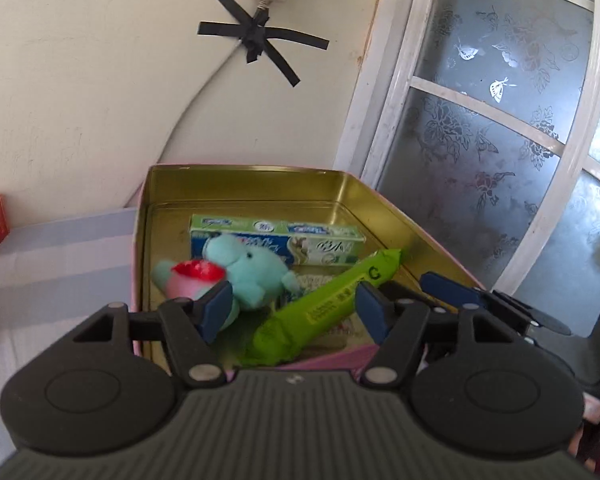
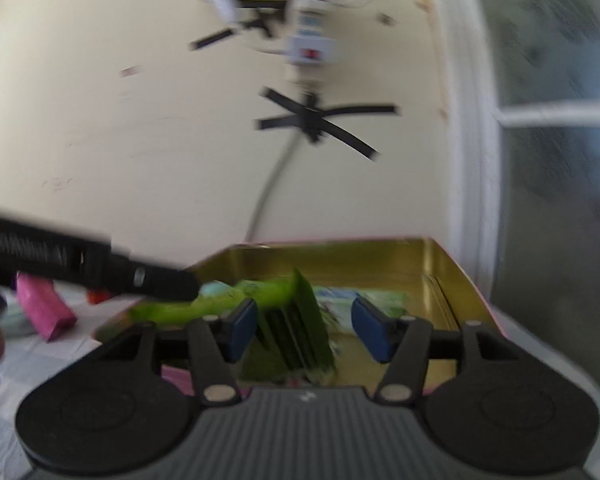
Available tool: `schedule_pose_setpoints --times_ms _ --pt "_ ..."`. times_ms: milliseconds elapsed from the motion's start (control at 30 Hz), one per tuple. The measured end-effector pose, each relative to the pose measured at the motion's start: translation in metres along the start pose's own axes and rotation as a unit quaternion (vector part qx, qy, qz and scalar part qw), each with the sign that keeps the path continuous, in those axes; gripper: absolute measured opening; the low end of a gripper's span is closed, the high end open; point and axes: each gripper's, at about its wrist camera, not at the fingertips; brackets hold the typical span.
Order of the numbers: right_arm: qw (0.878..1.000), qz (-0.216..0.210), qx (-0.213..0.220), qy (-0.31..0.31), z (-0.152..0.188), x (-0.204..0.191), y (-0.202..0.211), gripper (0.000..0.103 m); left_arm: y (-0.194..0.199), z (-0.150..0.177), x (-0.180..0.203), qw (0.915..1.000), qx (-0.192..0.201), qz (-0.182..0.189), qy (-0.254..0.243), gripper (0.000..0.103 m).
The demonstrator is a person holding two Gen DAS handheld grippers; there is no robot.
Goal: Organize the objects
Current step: 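Carry the wet-wipe pack into the pink tin and open the left gripper, then move the left gripper to the green medicine box and grasp it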
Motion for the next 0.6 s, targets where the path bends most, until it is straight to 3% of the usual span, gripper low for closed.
schedule_pose_setpoints --times_ms 300,433,500,533,600 --pt "0.999 -0.013 0.023 -0.025 0.006 -0.002 0.012 0.060 0.061 0.012 -0.027 0.9983 0.023 -0.053 -0.002 0.074" --pt "0.996 0.015 0.000 0.090 0.004 -0.034 -0.014 0.060 0.083 0.020 -0.050 0.9964 0.016 -0.078 0.032 0.074" --pt "0.981 0.062 -0.002 0.186 0.006 -0.050 -0.042 0.058 0.095 0.024 -0.061 0.9947 0.017 -0.090 0.047 0.074" --pt "0.976 0.075 -0.002 0.204 0.004 -0.053 -0.050 0.058 0.103 0.026 -0.065 0.9940 0.021 -0.096 0.048 0.074" --pt "0.985 0.056 0.010 0.160 -0.011 -0.051 -0.047 0.059 0.118 0.031 -0.075 0.9919 0.026 -0.117 0.042 0.074"
Point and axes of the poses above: each gripper's, at about its wrist camera, not at the fingertips, and y roughly against the way its jaws point, x to its right, z to its underside, and after that the axes turned 13 degrees about x, right-handed
